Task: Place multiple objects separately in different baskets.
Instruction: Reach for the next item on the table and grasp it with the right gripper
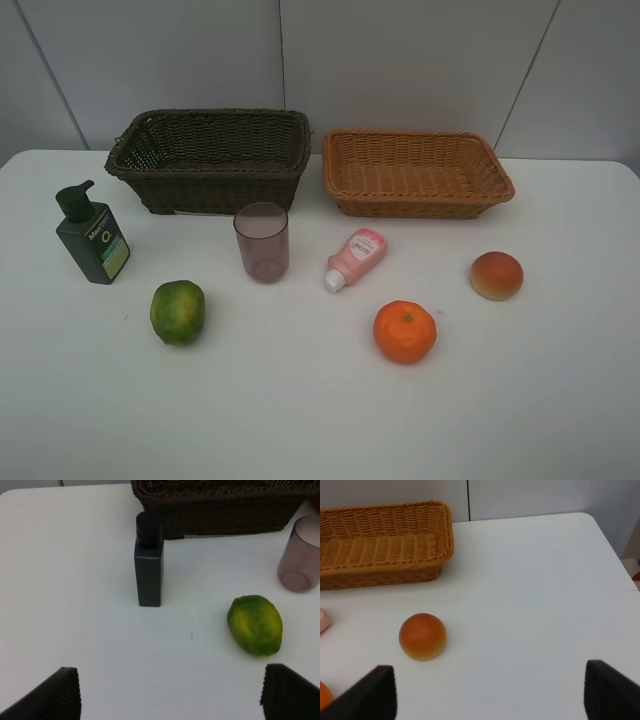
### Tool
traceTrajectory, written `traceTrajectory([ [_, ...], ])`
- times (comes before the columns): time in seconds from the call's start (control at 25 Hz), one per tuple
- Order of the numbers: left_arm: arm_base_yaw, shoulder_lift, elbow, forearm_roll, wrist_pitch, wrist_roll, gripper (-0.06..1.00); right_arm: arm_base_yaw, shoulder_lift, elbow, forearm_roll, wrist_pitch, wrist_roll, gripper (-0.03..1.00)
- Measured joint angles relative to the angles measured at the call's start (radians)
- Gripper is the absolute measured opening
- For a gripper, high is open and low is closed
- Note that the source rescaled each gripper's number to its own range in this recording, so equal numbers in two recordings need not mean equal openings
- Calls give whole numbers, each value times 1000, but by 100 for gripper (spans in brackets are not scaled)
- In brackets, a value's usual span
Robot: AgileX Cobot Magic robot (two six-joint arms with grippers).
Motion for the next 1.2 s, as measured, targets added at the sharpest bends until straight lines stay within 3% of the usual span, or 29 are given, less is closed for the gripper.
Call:
traceTrajectory([
  [0.56,0,0,0,0,0,0,94,0,69,-30,1,-7,4,57],
  [0.68,0,0,0,0,0,0,94,10,168,-82,0,-29,16,57],
  [0.92,0,0,0,0,0,0,94,117,461,-163,-35,-49,28,57],
  [1.08,0,0,0,0,0,0,94,122,681,-205,-56,-100,28,59],
  [1.2,0,0,0,0,0,0,94,122,855,-237,-41,-140,28,73],
])
